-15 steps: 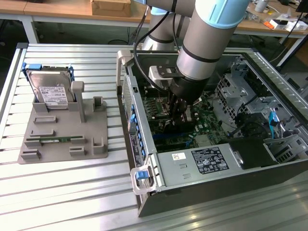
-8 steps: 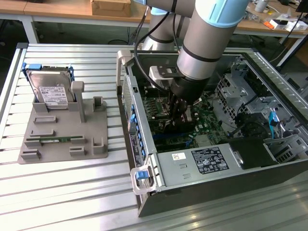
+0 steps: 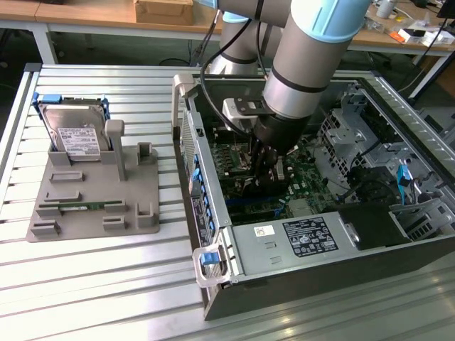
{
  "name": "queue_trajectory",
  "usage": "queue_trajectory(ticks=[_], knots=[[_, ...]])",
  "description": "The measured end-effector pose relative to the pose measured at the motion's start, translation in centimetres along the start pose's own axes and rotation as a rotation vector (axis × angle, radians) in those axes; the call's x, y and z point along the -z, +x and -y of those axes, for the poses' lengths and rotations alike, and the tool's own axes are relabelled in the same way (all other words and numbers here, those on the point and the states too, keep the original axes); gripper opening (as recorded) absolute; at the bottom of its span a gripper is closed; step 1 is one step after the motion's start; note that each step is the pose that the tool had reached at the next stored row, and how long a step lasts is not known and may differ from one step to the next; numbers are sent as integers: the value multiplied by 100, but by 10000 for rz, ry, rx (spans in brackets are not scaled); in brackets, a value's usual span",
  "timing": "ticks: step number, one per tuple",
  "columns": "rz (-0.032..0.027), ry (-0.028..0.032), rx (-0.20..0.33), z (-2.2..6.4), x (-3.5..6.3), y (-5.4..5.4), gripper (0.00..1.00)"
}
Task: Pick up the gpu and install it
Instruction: 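Insert the gpu into the slot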
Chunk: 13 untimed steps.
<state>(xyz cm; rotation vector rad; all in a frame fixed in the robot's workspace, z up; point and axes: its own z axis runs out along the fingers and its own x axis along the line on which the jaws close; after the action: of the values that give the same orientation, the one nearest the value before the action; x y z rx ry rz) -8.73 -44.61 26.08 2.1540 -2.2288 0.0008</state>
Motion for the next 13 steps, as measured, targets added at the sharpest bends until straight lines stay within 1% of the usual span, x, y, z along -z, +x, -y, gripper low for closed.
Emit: queue_trajectory(ticks=[5, 9, 13], knots=[[4, 0, 0, 6, 0, -1, 26], [4, 0, 0, 5, 28, 1, 26], [0, -2, 0, 5, 5, 0, 26]])
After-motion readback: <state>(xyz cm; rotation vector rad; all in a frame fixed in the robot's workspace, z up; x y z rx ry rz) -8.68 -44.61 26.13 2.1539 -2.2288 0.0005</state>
